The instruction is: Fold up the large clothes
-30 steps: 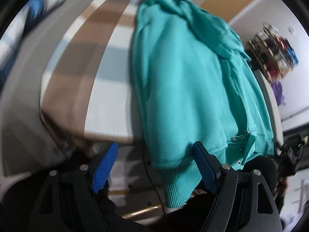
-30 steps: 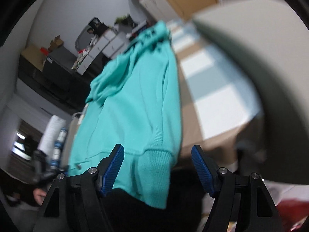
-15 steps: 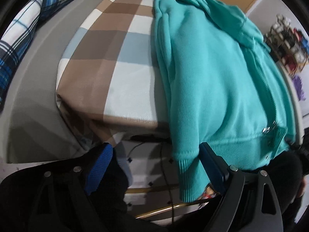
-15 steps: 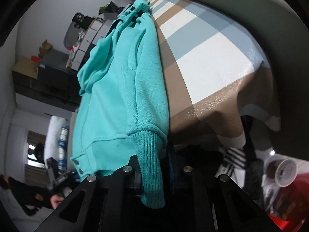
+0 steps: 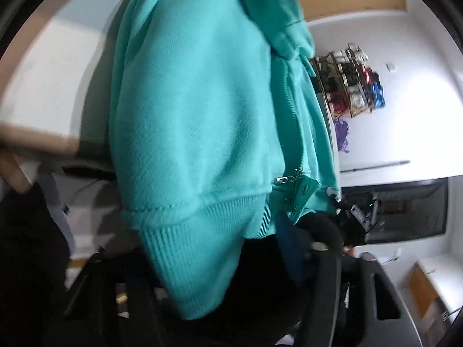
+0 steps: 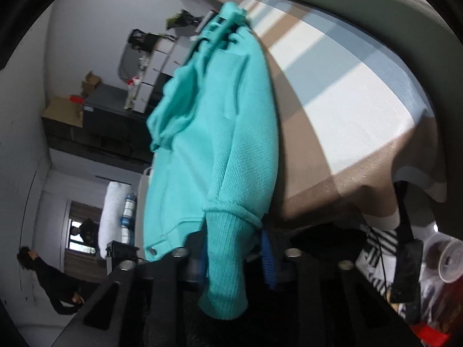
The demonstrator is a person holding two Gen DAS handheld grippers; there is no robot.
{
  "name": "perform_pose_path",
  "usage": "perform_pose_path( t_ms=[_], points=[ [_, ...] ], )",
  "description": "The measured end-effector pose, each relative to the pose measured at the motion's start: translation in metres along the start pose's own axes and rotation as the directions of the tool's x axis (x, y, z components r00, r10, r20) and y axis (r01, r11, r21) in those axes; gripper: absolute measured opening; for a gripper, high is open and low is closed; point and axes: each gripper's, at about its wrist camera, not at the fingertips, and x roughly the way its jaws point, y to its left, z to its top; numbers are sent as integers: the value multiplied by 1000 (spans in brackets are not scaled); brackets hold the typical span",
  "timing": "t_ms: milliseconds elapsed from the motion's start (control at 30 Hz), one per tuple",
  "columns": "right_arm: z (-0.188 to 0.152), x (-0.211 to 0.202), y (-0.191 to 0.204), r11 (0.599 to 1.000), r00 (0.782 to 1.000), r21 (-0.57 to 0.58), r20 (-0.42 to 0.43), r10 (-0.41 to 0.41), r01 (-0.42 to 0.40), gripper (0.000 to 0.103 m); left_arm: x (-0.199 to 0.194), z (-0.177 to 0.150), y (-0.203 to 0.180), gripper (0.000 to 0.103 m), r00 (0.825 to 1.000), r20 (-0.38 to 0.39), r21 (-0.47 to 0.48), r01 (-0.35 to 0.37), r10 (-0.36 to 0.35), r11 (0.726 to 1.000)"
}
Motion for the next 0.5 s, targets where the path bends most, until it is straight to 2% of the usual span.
perform_pose_path(
  t_ms=[33,100,133,200,267,367,500],
  points=[
    [-1,-4,7,999,1000,-33,15,4,-3,17,-4,-2,-5,28,1000,10,31,-18,17,999],
    [-3,-9,17,998,999,-67,37,12,-10,14,-11,-2,-13,9,1000,19,68,-16,15,998],
    [-3,-12,22,996,998,-83,51,30,-25,13,-16,-3,-17,6,999,35,86,-7,4,996],
    [-1,-18,28,993,994,-96,83,72,-63,12,-21,-3,-24,6,998,58,117,-26,19,993],
    [2,-18,28,992,991,-82,87,103,-96,12,-13,-3,-24,6,995,55,121,-90,84,989],
    [7,-6,24,996,996,-56,43,75,-73,16,5,3,-21,11,983,26,116,-186,184,976],
    [11,6,26,999,999,-31,9,42,-41,23,9,4,-30,17,976,41,135,-218,215,966]
  ],
)
